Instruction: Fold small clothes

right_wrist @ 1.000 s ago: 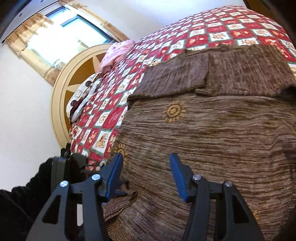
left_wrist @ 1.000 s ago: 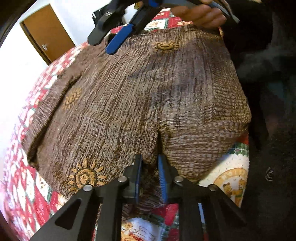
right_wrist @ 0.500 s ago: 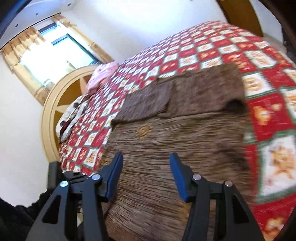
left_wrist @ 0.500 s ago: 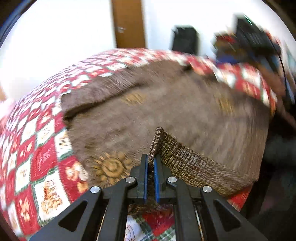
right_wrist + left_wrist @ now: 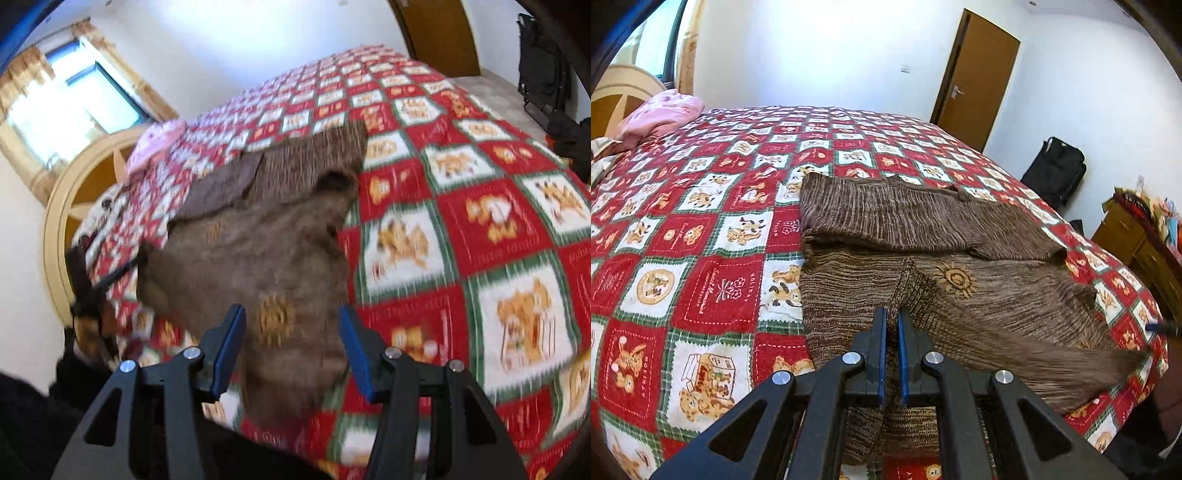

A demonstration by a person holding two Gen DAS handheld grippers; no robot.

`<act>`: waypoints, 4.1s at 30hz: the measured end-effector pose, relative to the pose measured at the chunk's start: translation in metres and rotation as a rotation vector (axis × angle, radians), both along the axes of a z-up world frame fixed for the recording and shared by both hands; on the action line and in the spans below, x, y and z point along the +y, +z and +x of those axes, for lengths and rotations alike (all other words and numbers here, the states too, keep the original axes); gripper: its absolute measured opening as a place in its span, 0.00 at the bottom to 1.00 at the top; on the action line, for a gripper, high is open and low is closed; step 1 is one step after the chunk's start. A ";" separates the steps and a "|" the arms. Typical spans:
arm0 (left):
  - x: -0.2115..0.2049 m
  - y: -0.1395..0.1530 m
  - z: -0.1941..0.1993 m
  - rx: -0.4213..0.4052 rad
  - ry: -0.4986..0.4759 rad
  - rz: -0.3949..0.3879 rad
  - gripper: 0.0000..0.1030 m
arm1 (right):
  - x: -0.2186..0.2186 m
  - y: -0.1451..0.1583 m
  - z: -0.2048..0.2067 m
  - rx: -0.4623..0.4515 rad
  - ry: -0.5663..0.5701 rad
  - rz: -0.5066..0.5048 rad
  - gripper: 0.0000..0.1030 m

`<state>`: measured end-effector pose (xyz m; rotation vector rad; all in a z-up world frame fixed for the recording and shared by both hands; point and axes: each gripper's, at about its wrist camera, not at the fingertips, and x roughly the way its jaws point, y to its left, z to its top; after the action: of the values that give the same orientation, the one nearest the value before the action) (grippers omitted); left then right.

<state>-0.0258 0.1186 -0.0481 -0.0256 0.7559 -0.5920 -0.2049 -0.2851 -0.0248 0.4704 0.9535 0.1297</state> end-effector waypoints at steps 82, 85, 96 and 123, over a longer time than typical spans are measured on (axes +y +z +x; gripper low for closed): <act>-0.006 -0.025 0.014 -0.026 -0.158 0.155 0.75 | 0.042 -0.024 0.071 -0.009 0.039 -0.297 0.69; -0.011 -0.024 0.016 0.000 -0.211 0.118 0.75 | 0.043 -0.023 0.071 -0.014 0.040 -0.300 0.69; -0.013 -0.044 0.019 0.020 -0.198 0.174 0.32 | 0.040 -0.022 0.068 -0.012 0.023 -0.299 0.69; 0.005 -0.033 0.008 0.040 -0.141 0.053 0.08 | 0.027 -0.011 0.051 -0.036 0.005 -0.367 0.66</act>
<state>-0.0174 0.1231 -0.0813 0.0655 0.8169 -0.7068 -0.1535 -0.2581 -0.0359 0.1268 0.9188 -0.0335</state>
